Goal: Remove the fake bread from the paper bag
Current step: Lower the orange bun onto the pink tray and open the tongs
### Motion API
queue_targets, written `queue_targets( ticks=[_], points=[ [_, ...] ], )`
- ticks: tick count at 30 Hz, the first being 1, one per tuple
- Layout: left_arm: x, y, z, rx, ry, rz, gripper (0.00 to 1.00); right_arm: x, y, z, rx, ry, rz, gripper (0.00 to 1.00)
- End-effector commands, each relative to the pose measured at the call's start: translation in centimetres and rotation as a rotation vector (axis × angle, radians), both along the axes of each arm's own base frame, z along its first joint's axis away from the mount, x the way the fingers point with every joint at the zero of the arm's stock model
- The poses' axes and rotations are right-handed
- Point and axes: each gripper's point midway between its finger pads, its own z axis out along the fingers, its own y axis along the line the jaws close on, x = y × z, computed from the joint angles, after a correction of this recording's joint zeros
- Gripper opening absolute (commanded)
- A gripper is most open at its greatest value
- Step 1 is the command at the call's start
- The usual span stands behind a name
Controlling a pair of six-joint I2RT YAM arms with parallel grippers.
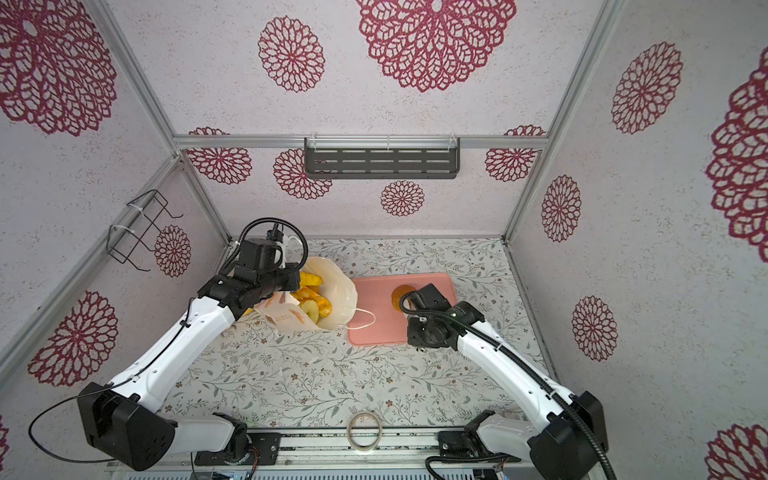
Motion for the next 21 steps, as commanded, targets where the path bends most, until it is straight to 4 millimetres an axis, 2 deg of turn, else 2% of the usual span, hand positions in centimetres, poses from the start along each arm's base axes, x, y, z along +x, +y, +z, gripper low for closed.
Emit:
queue_targets(
  ticks=[1,14,21],
  points=[
    [0.0,0.0,1.1,-0.008,-0.039,-0.01,0.0,0.8,-0.3,0.1,-0.013,-0.047,-0.003,0.02],
    [-0.3,0.3,0.6,-0.005,-0.036,-0.005,0.0,0.1,-0.7,-2.4,-0.029,-0.007,-0.015,0.35],
    [-0.5,0.5,0.4,0.0,-0.034,-0.002,0.0,-0.3,-1.0,-3.8,-0.036,0.01,-0.027,0.41]
  ],
)
